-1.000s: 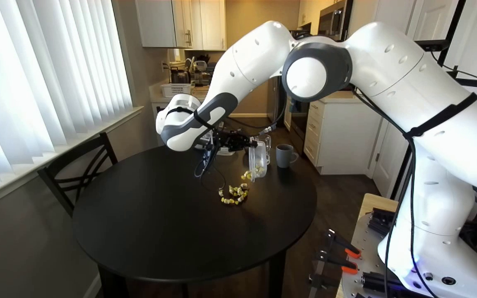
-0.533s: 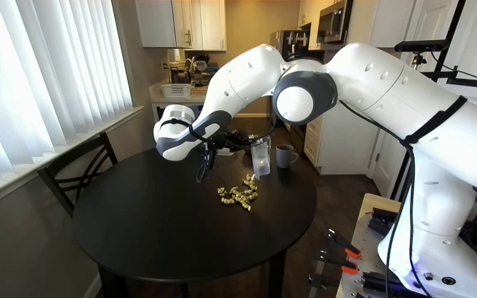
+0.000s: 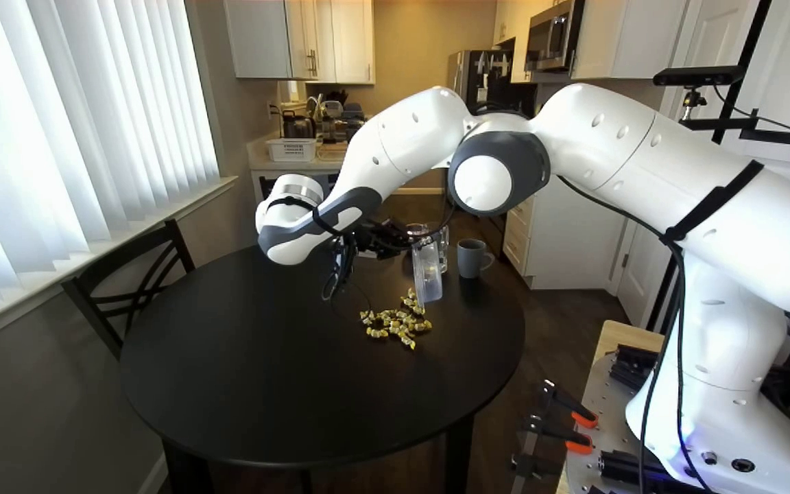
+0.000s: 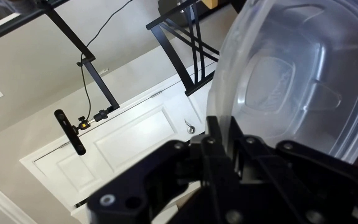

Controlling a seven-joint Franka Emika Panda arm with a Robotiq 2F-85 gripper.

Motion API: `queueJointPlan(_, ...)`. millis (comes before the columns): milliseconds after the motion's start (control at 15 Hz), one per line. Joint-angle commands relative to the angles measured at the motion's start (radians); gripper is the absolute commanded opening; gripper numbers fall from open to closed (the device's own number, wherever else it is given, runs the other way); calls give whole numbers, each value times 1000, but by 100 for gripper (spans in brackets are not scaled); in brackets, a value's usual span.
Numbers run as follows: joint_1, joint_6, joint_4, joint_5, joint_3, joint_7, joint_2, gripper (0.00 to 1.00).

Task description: Pour the candy out of the clear container and onto the table.

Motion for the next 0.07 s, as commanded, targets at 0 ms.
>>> queueJointPlan(0,-29,9,29,53,19,-46,-8,2)
